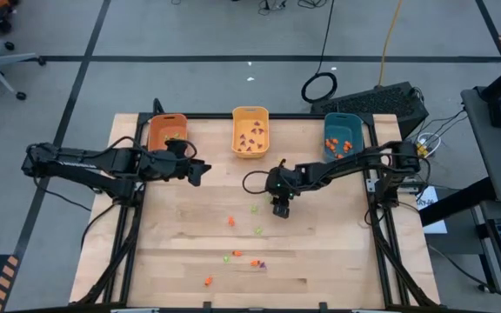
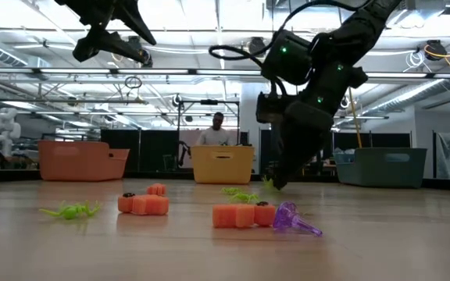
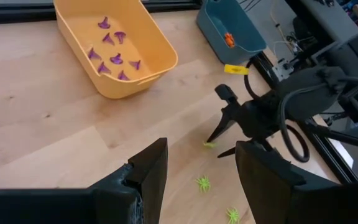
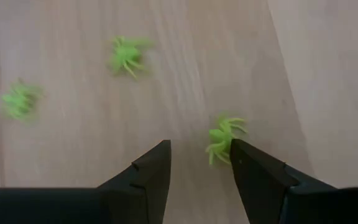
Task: Sort Halloween decoration
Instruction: Put the green spider toy into the orange bin
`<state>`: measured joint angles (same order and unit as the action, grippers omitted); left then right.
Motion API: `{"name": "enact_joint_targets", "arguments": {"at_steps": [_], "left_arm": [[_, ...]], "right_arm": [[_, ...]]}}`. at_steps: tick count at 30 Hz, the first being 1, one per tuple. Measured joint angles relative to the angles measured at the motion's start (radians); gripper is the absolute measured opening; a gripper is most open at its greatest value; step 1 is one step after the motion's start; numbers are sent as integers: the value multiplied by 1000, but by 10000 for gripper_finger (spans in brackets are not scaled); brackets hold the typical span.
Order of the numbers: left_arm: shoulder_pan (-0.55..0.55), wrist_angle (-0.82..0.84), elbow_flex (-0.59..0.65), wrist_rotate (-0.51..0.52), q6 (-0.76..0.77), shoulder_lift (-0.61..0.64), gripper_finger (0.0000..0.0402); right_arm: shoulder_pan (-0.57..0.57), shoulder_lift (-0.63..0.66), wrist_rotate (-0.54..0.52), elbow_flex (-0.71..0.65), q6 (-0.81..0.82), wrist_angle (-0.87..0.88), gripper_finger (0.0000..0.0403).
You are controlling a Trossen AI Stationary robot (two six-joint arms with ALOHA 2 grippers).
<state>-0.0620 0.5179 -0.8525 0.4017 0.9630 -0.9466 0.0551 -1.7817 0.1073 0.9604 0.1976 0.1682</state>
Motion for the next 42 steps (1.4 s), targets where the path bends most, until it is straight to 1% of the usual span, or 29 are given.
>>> {"name": "enact_joint_targets", "arguments": {"at_steps": [6, 9, 12, 20, 24, 28, 33, 38, 42], "left_arm": [[0, 0, 0, 0, 0, 0, 189], [0, 1, 0, 0, 0, 0, 189], [0, 6, 0, 0, 0, 0, 189], [1, 31, 0, 1, 0, 0, 189], [1, 45, 0, 1, 0, 0, 189], [0, 45, 0, 1, 0, 0, 189], [0, 43, 0, 0, 0, 0, 189], [1, 39, 0, 0, -10, 0, 189], [1, 31, 0, -1, -41, 0, 189]], "right_arm": [[0, -15, 2, 2, 26, -20, 154], [3, -16, -1, 2, 26, -22, 140], [5, -16, 0, 2, 26, -20, 117], [6, -17, -7, 0, 26, -19, 36], [6, -12, -4, 0, 26, -15, 7], [5, 7, 8, -3, 39, 7, 6], [5, 68, 40, -3, 93, 29, 6], [4, 161, 108, -2, 153, 38, 2], [4, 256, 111, -2, 210, 43, 2]]}}
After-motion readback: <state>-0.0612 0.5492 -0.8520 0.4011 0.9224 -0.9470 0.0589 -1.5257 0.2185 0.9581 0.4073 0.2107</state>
